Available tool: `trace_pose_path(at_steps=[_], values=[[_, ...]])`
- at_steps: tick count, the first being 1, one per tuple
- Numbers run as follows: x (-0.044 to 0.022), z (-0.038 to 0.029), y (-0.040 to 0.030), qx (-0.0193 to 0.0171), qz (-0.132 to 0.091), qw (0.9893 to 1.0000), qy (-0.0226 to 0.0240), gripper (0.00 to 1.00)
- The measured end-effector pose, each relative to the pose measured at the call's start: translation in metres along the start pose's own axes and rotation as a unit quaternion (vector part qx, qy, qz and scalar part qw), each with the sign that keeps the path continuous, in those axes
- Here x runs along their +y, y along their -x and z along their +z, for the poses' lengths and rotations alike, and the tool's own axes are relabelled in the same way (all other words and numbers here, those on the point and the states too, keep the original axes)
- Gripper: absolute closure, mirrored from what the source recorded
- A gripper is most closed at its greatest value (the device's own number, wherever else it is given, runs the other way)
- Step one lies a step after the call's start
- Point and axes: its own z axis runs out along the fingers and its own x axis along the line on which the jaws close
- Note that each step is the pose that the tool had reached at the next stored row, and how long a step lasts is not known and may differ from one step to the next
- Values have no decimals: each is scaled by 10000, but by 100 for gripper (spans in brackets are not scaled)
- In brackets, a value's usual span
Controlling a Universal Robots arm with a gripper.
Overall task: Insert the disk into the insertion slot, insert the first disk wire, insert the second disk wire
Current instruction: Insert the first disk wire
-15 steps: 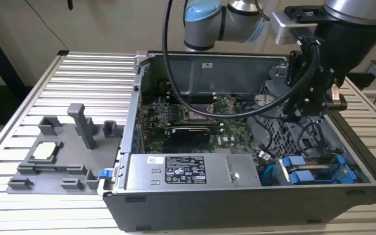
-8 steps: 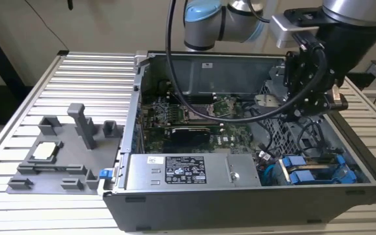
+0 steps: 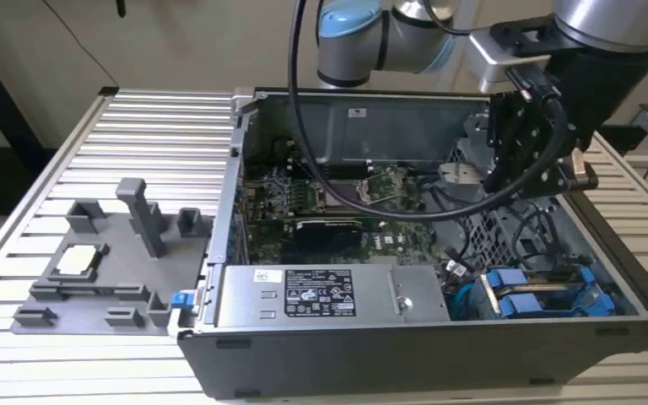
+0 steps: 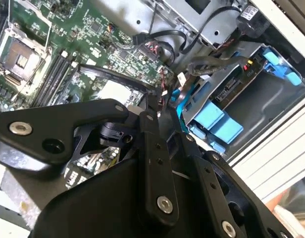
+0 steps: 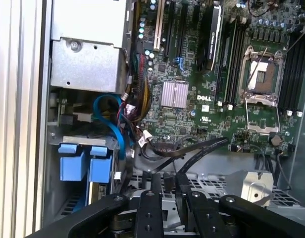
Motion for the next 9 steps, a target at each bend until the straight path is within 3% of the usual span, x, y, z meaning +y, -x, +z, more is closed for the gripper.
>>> trace_pose_path(at_steps=[3, 9], values=[[-8, 43, -7, -2, 1, 10000, 3, 73], [-24, 112, -22, -54, 18, 10000, -4, 73]])
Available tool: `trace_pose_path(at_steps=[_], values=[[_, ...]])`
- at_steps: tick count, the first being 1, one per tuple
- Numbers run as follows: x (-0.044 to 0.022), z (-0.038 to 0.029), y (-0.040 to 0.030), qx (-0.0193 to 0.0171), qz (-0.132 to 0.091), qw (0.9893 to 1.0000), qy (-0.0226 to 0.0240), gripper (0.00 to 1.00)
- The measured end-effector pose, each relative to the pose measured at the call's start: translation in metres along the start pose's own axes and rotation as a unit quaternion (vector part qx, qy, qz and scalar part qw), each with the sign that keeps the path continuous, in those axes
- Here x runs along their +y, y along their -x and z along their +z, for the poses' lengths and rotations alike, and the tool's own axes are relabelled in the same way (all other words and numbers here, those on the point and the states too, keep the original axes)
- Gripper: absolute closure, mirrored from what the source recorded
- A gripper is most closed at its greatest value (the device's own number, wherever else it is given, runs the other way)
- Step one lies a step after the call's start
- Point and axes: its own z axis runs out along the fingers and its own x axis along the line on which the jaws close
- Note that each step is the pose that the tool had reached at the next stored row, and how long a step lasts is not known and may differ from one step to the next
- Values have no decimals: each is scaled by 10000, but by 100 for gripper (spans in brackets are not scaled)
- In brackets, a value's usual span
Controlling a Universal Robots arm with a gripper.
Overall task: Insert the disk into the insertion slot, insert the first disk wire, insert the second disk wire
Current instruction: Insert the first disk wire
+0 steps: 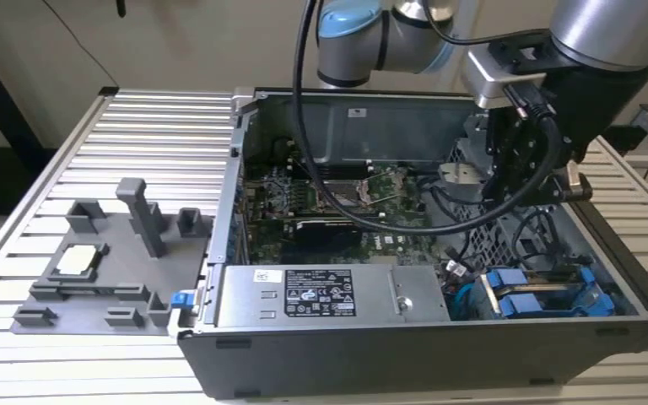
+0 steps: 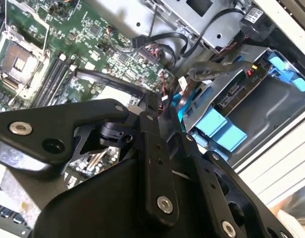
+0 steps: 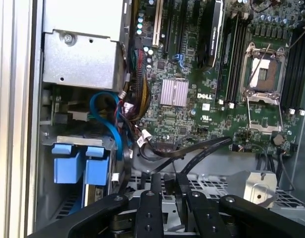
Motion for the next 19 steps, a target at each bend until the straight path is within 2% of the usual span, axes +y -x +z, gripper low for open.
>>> trace_pose_path(at_steps=[8, 12, 16, 19], values=[[-2, 31, -17, -38, 116, 9999, -17, 73], [24, 31, -29, -77, 123, 9999, -21, 73], [59, 31, -33, -86, 124, 9999, -22, 73], [60, 33, -36, -86, 123, 9999, -22, 73]])
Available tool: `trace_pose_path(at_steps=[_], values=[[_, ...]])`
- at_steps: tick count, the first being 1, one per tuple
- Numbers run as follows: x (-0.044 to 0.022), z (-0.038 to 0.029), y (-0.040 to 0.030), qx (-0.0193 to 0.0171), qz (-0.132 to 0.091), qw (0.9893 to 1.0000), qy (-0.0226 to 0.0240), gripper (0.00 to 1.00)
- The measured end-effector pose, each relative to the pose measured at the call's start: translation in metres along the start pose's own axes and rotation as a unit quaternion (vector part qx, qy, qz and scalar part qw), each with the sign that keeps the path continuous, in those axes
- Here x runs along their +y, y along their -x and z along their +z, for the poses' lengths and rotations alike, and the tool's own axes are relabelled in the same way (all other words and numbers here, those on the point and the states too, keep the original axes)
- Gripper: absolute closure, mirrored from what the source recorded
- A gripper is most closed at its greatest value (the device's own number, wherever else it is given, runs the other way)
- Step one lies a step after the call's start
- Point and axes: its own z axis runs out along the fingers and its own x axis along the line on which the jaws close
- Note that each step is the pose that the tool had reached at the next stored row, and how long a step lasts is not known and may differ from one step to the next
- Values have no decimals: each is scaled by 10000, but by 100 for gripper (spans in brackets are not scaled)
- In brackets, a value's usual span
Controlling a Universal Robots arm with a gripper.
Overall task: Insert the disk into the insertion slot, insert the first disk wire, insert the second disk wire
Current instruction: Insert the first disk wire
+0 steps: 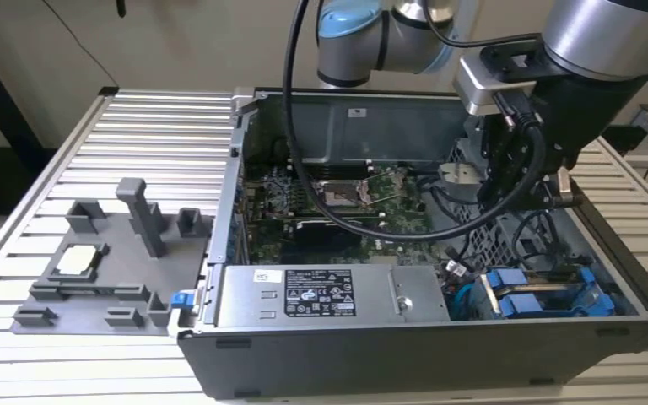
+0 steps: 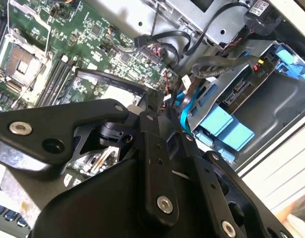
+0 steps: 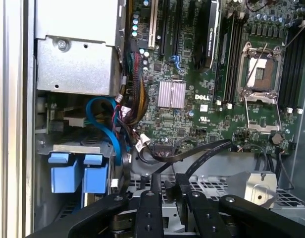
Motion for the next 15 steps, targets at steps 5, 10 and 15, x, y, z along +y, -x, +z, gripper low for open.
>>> trace_pose_path(at_steps=[5, 10, 15], values=[[0, 0, -1, 1, 0, 10000, 0, 73], [0, 1, -1, 1, 0, 10000, 0, 75], [0, 1, -1, 1, 0, 10000, 0, 84]])
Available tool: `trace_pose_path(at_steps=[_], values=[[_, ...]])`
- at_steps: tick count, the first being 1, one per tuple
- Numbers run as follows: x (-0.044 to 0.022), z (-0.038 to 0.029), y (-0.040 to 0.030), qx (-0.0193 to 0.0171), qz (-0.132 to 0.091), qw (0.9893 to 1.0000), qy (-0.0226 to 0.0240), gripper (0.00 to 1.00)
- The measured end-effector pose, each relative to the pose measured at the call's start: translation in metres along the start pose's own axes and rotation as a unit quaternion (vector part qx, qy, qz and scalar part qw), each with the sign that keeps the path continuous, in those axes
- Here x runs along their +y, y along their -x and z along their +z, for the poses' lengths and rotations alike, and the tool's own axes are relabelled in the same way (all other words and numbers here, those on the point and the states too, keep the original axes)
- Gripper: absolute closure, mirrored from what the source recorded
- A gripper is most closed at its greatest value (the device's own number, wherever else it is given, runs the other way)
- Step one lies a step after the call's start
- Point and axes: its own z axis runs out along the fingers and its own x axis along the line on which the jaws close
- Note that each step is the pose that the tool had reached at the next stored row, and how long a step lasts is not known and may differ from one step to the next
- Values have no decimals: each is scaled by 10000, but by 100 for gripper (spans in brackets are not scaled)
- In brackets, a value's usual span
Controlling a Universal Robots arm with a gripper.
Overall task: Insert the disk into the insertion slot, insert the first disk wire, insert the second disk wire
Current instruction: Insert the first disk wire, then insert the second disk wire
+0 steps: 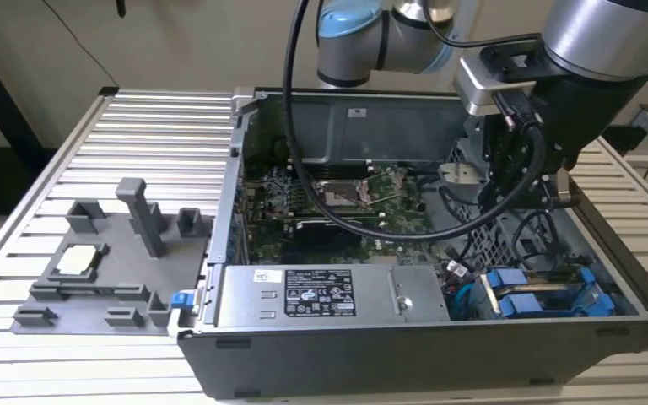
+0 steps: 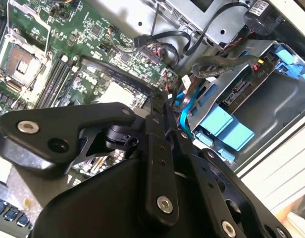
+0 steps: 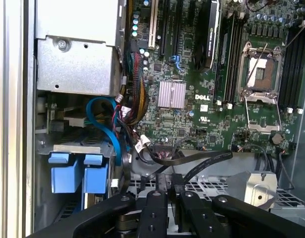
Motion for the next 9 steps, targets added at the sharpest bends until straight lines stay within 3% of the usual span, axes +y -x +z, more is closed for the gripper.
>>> trace_pose_path(at_steps=[9], values=[[0, 0, 0, 2, 0, 10000, 0, 84]])
